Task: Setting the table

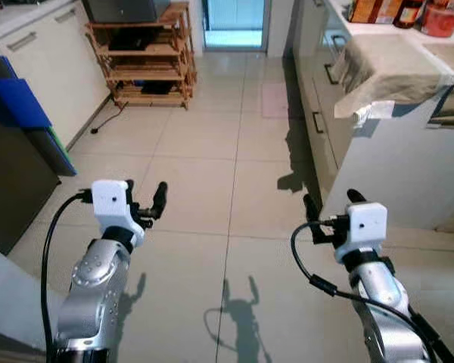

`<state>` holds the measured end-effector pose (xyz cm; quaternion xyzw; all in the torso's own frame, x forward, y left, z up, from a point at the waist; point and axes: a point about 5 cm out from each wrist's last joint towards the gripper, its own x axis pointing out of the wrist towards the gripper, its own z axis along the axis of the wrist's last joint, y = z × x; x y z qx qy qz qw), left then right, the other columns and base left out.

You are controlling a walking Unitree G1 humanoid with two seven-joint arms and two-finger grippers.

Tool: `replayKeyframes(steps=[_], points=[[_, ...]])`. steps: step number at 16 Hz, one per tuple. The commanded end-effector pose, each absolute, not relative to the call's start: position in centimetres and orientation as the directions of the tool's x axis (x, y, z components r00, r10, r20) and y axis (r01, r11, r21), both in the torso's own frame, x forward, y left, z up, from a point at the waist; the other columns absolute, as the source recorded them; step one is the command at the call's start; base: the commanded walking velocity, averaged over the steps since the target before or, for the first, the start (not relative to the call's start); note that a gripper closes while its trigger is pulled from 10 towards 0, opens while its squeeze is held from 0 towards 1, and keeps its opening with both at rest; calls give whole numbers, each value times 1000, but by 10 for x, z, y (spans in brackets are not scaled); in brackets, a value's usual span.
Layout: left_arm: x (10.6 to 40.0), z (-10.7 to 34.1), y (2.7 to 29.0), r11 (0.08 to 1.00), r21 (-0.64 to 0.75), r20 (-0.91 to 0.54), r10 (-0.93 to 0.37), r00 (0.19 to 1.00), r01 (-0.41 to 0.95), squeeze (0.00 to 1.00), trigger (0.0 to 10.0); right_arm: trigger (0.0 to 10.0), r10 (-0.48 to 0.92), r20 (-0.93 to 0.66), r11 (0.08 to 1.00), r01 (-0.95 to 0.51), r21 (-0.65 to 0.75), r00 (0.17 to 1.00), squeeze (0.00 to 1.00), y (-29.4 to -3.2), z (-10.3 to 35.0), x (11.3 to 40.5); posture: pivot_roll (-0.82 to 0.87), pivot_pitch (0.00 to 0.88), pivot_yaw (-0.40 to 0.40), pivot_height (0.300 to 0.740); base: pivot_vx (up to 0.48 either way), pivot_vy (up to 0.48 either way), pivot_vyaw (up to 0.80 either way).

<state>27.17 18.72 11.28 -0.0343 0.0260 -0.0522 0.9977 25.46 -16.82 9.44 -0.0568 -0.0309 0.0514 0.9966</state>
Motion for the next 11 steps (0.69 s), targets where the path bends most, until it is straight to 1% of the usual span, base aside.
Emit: replayKeyframes(steps=[1, 3, 6, 7, 11], points=[[273, 113, 186, 993, -60, -51, -103, 993, 100, 0, 10000, 10000, 113, 50, 989, -107, -104, 992, 0, -165, 92, 257, -113, 0, 70, 740, 0, 0, 0], [273, 113, 186, 993, -54, -49, -105, 993, 102, 0, 10000, 10000, 136, 58, 985, -129, -110, 989, 0, -162, 94, 259, -103, 0, 66, 740, 0, 0, 0], [273, 113, 181, 993, -46, -44, -112, 993, 110, 0, 10000, 10000, 147, 57, 982, -139, -129, 988, 0, -159, 93, 264, -93, 0, 60, 740, 0, 0, 773], [273, 113, 179, 992, -52, -41, -113, 993, 111, 0, 10000, 10000, 146, 60, 984, -139, -112, 987, 0, -158, 93, 265, -91, 0, 53, 740, 0, 0, 738], [275, 117, 182, 995, -36, -25, -99, 995, 98, 0, 10000, 10000, 159, 55, 982, -152, -113, 986, 0, -157, 93, 267, -82, 0, 43, 740, 0, 0, 0]])
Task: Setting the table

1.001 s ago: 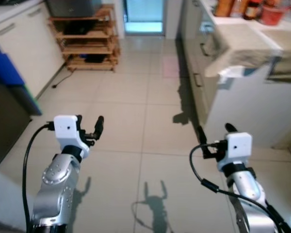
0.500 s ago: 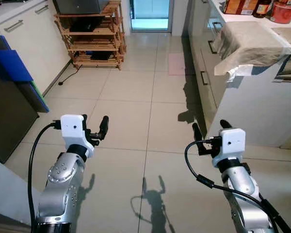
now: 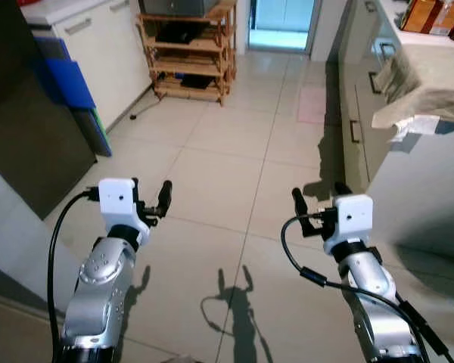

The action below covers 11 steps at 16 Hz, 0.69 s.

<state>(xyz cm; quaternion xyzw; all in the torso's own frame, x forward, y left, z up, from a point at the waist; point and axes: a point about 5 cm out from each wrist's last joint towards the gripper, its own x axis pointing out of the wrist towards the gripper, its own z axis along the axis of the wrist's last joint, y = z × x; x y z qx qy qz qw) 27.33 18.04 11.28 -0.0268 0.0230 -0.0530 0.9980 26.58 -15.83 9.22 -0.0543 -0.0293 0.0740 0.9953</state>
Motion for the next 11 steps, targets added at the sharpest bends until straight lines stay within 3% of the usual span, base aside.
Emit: replayKeyframes(steps=[1, 11], points=[[276, 117, 183, 995, -34, -25, -98, 995, 97, 0, 10000, 10000, 160, 55, 982, -153, -114, 986, 0, -157, 92, 267, -84, 0, 43, 740, 0, 0, 0], [281, 116, 175, 992, -13, -21, -125, 992, 124, 0, 10000, 10000, 150, 42, 981, -143, -135, 988, 0, -161, 91, 261, -121, 0, 49, 740, 0, 0, 0]])
